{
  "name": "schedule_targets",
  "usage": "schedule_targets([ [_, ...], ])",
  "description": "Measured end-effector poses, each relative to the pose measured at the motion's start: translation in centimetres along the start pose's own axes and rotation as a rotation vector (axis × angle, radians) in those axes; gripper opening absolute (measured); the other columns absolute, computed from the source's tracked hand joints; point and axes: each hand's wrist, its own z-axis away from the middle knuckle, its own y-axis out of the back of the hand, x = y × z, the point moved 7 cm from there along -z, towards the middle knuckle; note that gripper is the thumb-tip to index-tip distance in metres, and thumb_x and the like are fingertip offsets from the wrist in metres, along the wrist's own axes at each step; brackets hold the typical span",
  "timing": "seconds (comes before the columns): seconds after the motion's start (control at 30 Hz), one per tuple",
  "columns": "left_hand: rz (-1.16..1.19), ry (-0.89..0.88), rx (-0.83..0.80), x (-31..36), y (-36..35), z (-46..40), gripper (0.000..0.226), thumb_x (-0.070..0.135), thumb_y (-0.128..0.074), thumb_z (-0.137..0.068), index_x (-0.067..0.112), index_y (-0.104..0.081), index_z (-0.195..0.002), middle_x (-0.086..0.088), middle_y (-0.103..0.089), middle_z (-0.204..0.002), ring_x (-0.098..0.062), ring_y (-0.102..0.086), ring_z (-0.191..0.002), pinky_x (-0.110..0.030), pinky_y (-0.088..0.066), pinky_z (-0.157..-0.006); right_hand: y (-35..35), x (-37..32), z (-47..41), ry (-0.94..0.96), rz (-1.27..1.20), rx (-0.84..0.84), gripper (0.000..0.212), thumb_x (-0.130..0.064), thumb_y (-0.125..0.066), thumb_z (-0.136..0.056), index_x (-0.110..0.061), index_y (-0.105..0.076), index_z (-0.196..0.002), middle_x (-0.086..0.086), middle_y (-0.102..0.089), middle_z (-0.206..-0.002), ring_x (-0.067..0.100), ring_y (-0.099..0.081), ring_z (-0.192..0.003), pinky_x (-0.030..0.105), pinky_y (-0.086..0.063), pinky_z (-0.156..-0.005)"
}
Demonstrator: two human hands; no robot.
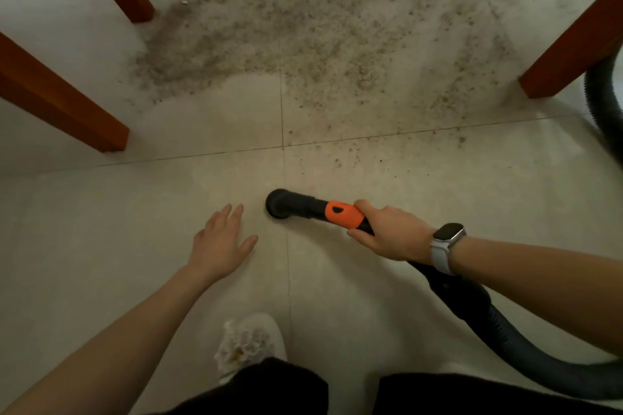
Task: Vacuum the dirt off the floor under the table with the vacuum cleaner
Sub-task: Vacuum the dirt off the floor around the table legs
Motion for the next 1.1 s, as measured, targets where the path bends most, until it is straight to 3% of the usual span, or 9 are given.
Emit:
schedule_targets([
  [0.37,-0.014,-0.079,-0.144,7.9,-2.7,-4.6,0.087,0.051,-0.047,-0.093,0.015,0.006,-0.151,-0.007,0.009,-0.160,-0.030,0.001,-0.146,-0.048,-0.017,-0.116,2.4,4.8,3.3,-0.238,0.010,0.182,0.037,-0.045,-0.044,-0.096,-0.018,-0.038,-0.120,-0.007,-0.045,-0.066,0.016,-0.049,-0.056,0.028,-0.039,-0.051],
  [0.57,-0.086,-0.053,-0.212,7.5,-4.0,-5.9,0.097,0.051,-0.055,-0.089,0.014,0.012,-0.150,-0.008,0.017,-0.158,-0.031,0.008,-0.146,-0.050,-0.014,-0.117,1.5,2.9,1.8,-0.181,0.003,0.127,0.042,-0.045,-0.045,-0.095,-0.020,-0.035,-0.127,-0.003,-0.050,-0.071,0.013,-0.047,-0.054,0.026,-0.034,-0.048],
  [0.7,-0.097,0.006,-0.220,5.6,-4.0,-7.1,0.104,0.053,-0.059,-0.085,0.016,0.014,-0.150,-0.007,0.021,-0.157,-0.032,0.011,-0.145,-0.053,-0.013,-0.115,3.3,2.0,-1.0,-0.188,0.014,0.206,0.038,-0.045,-0.044,-0.096,-0.019,-0.038,-0.122,-0.007,-0.045,-0.065,0.011,-0.044,-0.051,0.026,-0.032,-0.045],
  [0.83,-0.073,0.005,-0.257,5.3,-4.4,-7.9,0.107,0.049,-0.064,-0.084,0.018,0.015,-0.150,-0.007,0.024,-0.156,-0.034,0.015,-0.144,-0.053,-0.012,-0.115,4.6,0.9,-4.2,-0.199,-0.042,0.257,0.038,-0.043,-0.045,-0.096,-0.015,-0.040,-0.120,-0.004,-0.045,-0.071,0.020,-0.046,-0.061,0.030,-0.036,-0.056],
  [0.97,-0.037,0.009,-0.256,5.6,-4.6,-8.4,0.109,0.043,-0.067,-0.083,0.018,0.014,-0.150,-0.007,0.026,-0.156,-0.037,0.017,-0.143,-0.053,-0.011,-0.115,4.1,-0.2,-5.2,-0.182,-0.047,0.266,0.035,-0.042,-0.044,-0.096,-0.016,-0.039,-0.119,-0.008,-0.040,-0.063,0.015,-0.043,-0.053,0.029,-0.035,-0.052],
  [1.1,-0.067,0.000,-0.247,5.4,-4.8,-8.5,0.109,0.045,-0.067,-0.083,0.019,0.015,-0.150,-0.007,0.026,-0.156,-0.038,0.017,-0.143,-0.053,-0.010,-0.115,4.6,-0.5,-6.7,-0.185,-0.067,0.287,0.037,-0.042,-0.044,-0.096,-0.014,-0.039,-0.121,-0.007,-0.043,-0.065,0.018,-0.044,-0.057,0.030,-0.032,-0.052],
])
